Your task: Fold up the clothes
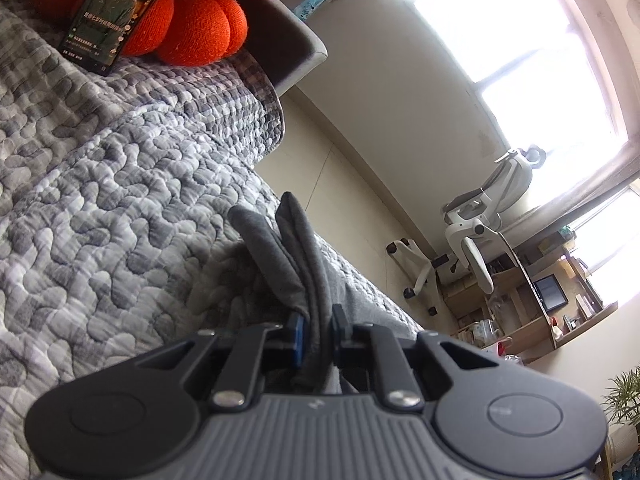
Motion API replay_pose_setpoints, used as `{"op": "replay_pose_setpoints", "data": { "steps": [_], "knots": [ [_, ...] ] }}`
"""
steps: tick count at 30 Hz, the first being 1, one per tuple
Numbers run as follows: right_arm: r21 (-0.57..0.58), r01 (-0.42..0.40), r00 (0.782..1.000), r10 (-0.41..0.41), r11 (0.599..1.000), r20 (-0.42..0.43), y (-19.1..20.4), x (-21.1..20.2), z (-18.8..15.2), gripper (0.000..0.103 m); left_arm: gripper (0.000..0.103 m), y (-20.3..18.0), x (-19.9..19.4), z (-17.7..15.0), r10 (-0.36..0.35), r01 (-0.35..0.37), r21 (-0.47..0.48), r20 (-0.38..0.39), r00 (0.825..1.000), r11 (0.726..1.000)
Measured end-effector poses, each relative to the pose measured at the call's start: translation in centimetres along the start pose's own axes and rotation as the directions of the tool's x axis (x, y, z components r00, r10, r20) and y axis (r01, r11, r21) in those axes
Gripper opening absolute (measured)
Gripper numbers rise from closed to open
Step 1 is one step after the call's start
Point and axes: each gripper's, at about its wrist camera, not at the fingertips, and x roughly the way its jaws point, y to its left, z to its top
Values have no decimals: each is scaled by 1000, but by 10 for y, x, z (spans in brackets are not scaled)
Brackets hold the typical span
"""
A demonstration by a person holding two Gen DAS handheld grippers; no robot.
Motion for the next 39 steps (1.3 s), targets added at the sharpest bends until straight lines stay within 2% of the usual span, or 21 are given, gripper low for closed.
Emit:
{"op": "replay_pose_setpoints", "data": {
  "steps": [9, 16, 18, 20, 21, 25, 29, 32, 34, 37, 39],
  "knots": [
    [137, -80, 996, 84, 987, -24, -17, -10, 8, 20, 12, -35, 6, -3, -7, 8, 35, -14, 1000, 999],
    [298, -133, 987, 153, 945, -46, -39, -23, 15, 20, 13, -66, 22, -11, -33, 37, 79, -47, 998, 996],
    [355, -144, 985, 170, 924, -43, -49, -28, 17, 21, 13, -73, 29, -16, -28, 34, 101, -58, 998, 994],
    [414, -152, 982, 183, 897, -36, -60, -33, 18, 35, 13, -78, 36, -21, -24, 32, 116, -70, 997, 993],
    [443, -155, 982, 186, 883, -27, -66, -36, 18, 46, 13, -80, 39, -23, -23, 32, 121, -77, 997, 992],
    [538, -178, 978, 209, 824, 2, -86, -43, 19, 46, 13, -83, 52, -33, -16, 30, 125, -106, 994, 992],
    [629, -218, 967, 254, 747, 33, -102, -45, 17, 46, 14, -87, 64, -41, -3, 23, 142, -136, 991, 990],
    [667, -211, 967, 250, 715, 38, -109, -47, 14, 47, 21, -87, 73, -46, 2, 23, 148, -161, 987, 989],
    [688, -207, 968, 249, 696, 39, -114, -48, 12, 48, 37, -82, 79, -47, -8, 32, 122, -194, 981, 992],
    [707, -205, 968, 245, 676, 46, -121, -50, 11, 50, 49, -74, 86, -49, -62, 79, 63, -244, 968, 995],
    [714, -205, 969, 243, 669, 50, -122, -51, 12, 51, 54, -74, 85, -49, -74, 93, 67, -248, 966, 993]
  ]
}}
